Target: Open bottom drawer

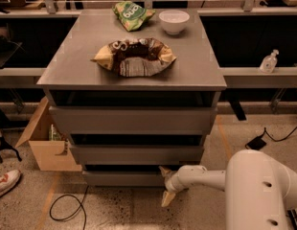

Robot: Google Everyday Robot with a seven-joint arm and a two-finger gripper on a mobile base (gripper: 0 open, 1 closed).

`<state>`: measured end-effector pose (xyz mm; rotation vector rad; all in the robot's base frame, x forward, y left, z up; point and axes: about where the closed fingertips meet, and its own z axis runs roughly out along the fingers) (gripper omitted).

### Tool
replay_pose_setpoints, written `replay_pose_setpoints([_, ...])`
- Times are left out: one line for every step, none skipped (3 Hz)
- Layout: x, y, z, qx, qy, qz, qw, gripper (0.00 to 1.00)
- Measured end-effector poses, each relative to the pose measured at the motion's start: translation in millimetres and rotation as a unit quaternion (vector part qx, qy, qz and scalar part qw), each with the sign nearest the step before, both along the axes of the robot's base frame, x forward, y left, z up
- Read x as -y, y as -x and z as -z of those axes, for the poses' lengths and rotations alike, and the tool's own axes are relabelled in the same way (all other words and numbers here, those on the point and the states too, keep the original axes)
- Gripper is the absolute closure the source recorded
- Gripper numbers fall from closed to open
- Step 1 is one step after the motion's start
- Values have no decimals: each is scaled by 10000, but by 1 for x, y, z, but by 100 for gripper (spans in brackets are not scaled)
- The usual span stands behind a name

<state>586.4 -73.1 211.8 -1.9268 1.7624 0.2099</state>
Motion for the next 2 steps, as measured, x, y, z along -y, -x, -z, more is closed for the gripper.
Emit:
replay_pose_setpoints([4,-21,12,164,118,-23,9998,0])
replay_pose_setpoints([6,-35,28,198,104,-7,9997,0])
